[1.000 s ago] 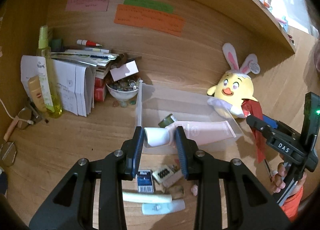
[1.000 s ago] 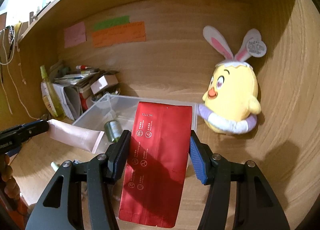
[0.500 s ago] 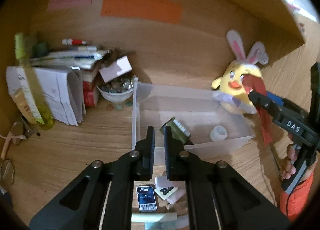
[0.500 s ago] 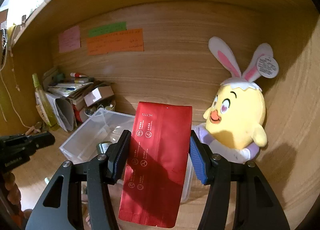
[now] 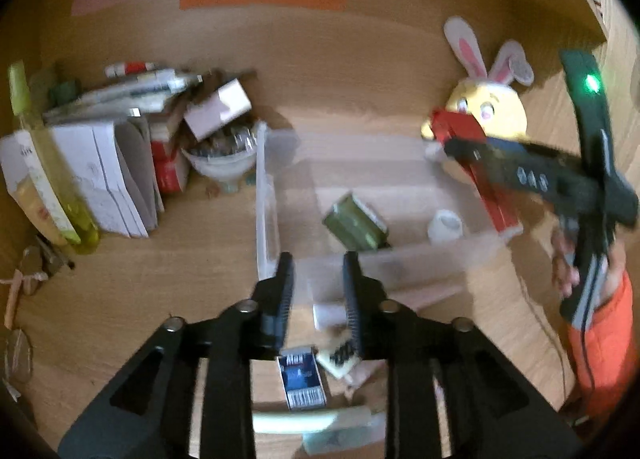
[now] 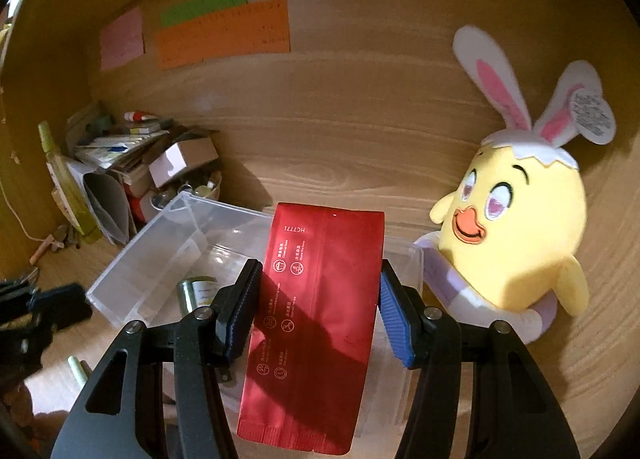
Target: Organize objects
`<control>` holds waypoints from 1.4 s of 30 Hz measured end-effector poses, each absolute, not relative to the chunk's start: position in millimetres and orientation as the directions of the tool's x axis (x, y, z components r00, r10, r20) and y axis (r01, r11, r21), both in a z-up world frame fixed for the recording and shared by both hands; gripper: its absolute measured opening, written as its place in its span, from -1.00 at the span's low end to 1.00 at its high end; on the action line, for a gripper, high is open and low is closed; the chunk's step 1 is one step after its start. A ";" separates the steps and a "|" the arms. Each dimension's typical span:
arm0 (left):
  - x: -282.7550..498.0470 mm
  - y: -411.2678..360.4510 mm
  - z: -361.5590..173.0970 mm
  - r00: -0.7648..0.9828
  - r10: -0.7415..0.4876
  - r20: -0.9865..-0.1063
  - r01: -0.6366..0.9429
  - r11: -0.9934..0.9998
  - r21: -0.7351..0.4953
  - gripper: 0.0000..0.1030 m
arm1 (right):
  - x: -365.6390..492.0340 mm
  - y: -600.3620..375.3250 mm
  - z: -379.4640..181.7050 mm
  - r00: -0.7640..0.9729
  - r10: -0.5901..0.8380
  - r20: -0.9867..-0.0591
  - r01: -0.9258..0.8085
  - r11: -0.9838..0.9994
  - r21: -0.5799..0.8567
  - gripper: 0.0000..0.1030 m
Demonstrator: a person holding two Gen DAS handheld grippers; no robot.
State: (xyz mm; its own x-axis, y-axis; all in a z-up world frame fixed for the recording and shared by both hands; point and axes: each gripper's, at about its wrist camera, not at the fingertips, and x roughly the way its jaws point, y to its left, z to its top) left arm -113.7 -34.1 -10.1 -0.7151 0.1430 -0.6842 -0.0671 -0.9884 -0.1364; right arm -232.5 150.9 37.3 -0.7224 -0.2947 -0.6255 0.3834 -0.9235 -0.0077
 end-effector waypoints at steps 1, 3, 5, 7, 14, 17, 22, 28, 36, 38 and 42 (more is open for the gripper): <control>-113.2 -34.6 -14.1 -0.704 0.150 -0.694 -0.072 -0.987 -0.140 -0.34 | -235.7 149.9 35.5 -0.716 -0.295 -0.633 0.387 -0.922 -0.008 0.02; -113.7 -34.7 -23.5 -0.675 0.166 -0.719 -0.086 -0.986 -0.146 -0.26 | -243.0 147.6 29.8 -0.697 -0.296 -0.654 0.394 -0.919 -0.004 0.02; -116.3 -32.8 -34.0 -0.642 0.176 -0.747 -0.103 -0.984 -0.144 -0.21 | -250.2 145.2 22.8 -0.674 -0.295 -0.677 0.400 -0.917 0.002 0.02; -122.1 -31.5 -43.9 -0.604 0.190 -0.774 -0.117 -0.982 -0.150 -0.19 | -254.9 143.9 17.8 -0.656 -0.298 -0.693 0.405 -0.914 0.009 0.01; -148.1 -21.7 -67.4 -0.487 0.266 -0.832 -0.165 -0.963 -0.211 -0.05 | -267.6 136.8 6.5 -0.599 -0.307 -0.739 0.433 -0.901 0.023 0.01; -151.7 -19.9 -70.2 -0.471 0.293 -0.832 -0.177 -0.956 -0.236 -0.04 | -269.0 135.6 3.6 -0.577 -0.313 -0.755 0.454 -0.891 0.022 0.01; -155.8 -17.8 -70.2 -0.470 0.301 -0.829 -0.191 -0.952 -0.238 0.11 | -273.3 134.6 -1.0 -0.547 -0.325 -0.772 0.466 -0.884 0.042 0.01; -153.4 -10.6 -71.6 -0.485 0.319 -0.814 -0.250 -0.943 -0.220 -0.06 | -275.6 132.2 -6.8 -0.523 -0.319 -0.790 0.473 -0.880 0.042 0.01; -146.4 -17.5 -68.3 -0.519 0.313 -0.795 -0.238 -0.947 -0.217 -0.34 | -274.9 137.0 -2.5 -0.539 -0.300 -0.787 0.462 -0.887 0.022 0.01; -141.6 -19.2 -65.0 -0.537 0.301 -0.788 -0.230 -0.951 -0.206 -0.35 | -273.6 140.4 0.1 -0.544 -0.302 -0.783 0.456 -0.890 0.026 0.02; -130.6 -22.6 -56.8 -0.570 0.283 -0.771 -0.217 -0.957 -0.191 -0.36 | -269.2 144.6 5.1 -0.562 -0.295 -0.773 0.446 -0.895 0.017 0.02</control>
